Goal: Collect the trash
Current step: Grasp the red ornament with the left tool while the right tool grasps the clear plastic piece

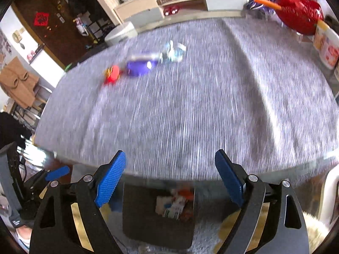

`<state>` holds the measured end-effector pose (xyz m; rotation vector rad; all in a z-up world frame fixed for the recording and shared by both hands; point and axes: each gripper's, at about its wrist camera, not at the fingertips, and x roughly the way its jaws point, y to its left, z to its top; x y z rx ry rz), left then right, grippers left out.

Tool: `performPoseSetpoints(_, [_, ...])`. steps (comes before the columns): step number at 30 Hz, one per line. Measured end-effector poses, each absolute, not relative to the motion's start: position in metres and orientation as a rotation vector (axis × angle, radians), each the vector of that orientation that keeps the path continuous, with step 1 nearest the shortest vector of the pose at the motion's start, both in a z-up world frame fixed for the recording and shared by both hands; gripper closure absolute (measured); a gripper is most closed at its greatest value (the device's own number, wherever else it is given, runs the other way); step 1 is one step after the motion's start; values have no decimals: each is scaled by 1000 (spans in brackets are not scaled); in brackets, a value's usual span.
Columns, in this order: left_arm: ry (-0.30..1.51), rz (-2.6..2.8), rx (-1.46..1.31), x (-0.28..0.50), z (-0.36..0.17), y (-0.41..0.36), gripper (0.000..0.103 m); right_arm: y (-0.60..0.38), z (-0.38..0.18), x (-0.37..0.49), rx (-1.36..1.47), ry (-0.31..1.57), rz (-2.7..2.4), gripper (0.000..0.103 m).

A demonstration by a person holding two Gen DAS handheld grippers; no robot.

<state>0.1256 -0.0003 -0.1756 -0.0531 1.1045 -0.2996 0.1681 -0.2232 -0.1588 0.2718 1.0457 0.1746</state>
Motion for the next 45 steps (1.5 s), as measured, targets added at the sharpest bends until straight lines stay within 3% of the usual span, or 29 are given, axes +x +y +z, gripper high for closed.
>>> performPoseSetpoints(13, [1025,-252,-31,238,-142,4,15,-233,-150,276,287,1001,132,17])
performPoseSetpoints(29, [1071,-284,0,324,-177,-23,21,-227,-181,354,286,1037,119,25])
performPoseSetpoints(31, [1083,-286,0,328,-183,-24,29,-225,-184,354,285,1042,124,26])
performPoseSetpoints(36, [1070,-284,21,332,-185,-24,43,-221,-187,352,280,1041,153,50])
performPoseSetpoints(38, [1059,-275,28,331,-185,-22,53,-221,-188,349,291,1046,173,68])
performPoseSetpoints(40, [1057,-258,35,330,-184,-19,66,-221,-189,346,291,1050,182,75])
performPoseSetpoints(45, [1059,-266,27,321,-179,-13,67,-224,-177,330,293,1032,191,84])
